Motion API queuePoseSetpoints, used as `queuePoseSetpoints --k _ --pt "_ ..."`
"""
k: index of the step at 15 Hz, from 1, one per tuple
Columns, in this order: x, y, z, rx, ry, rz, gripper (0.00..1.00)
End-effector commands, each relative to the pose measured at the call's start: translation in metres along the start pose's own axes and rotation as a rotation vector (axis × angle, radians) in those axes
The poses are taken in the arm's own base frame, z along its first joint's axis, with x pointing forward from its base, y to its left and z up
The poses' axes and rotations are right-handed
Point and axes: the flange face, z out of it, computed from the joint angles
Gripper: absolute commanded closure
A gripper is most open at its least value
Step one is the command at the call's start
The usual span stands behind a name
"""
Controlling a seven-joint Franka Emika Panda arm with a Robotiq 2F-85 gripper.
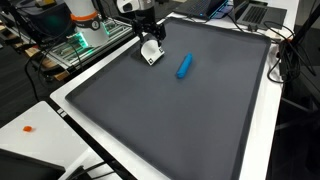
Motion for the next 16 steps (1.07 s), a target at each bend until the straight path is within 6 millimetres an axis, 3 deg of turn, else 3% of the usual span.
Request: queuePoseSetpoints --k 1,14,15,16 --pt "-0.0002 -0.0043 0.0113 0.032 0.017 0.021 0.00" --pt "0.0013 -0.0110 0.0185 0.087 0.076 -0.015 0.00" --pt "0.0013 -0.0111 0.0181 0.088 0.078 -0.016 0.07" --pt "0.0013 -0.0113 0.0176 0.089 0.079 -0.014 0.25"
